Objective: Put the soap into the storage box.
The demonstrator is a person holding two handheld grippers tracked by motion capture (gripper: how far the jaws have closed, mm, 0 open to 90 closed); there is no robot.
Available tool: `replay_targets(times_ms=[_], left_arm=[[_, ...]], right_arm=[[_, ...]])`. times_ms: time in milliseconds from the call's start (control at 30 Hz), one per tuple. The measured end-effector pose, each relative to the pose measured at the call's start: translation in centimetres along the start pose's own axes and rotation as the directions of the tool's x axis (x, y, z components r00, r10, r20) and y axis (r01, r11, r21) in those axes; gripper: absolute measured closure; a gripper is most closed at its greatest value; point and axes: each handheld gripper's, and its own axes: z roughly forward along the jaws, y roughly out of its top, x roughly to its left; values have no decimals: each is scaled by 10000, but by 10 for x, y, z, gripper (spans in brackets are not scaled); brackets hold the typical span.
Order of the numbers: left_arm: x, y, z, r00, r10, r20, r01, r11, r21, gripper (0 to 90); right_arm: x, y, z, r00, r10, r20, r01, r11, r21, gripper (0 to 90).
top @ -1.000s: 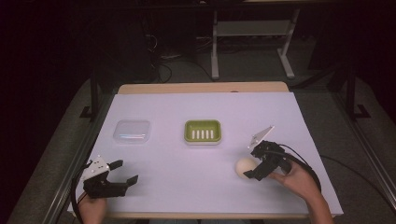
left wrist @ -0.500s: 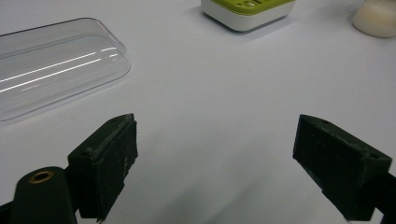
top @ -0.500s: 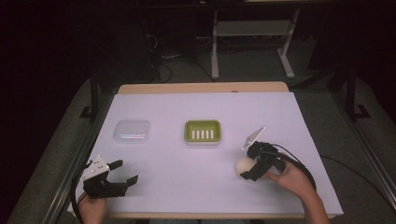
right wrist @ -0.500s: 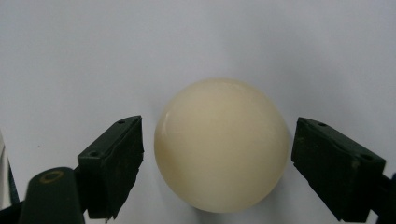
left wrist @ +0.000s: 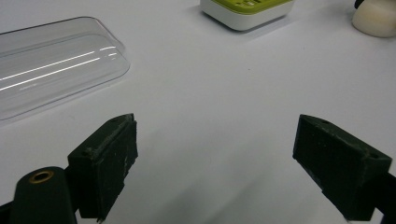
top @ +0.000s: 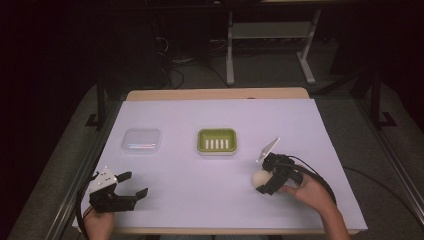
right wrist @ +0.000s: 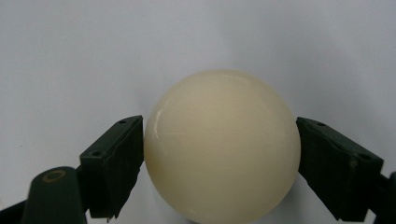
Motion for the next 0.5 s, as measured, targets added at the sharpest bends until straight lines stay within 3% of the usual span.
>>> replay_targets(times_ms=[333, 500], left_arm=[[0, 0, 0, 10000, -17, 0, 17, 10000, -30, 130], [0, 0, 0, 10000, -6, 28, 6, 10000, -26, 130]], right_arm=[[1, 1, 4, 9999, -141, -99, 143, 9997, 212, 204], [1, 2, 3, 9996, -265, 68, 263, 9992, 316, 237]])
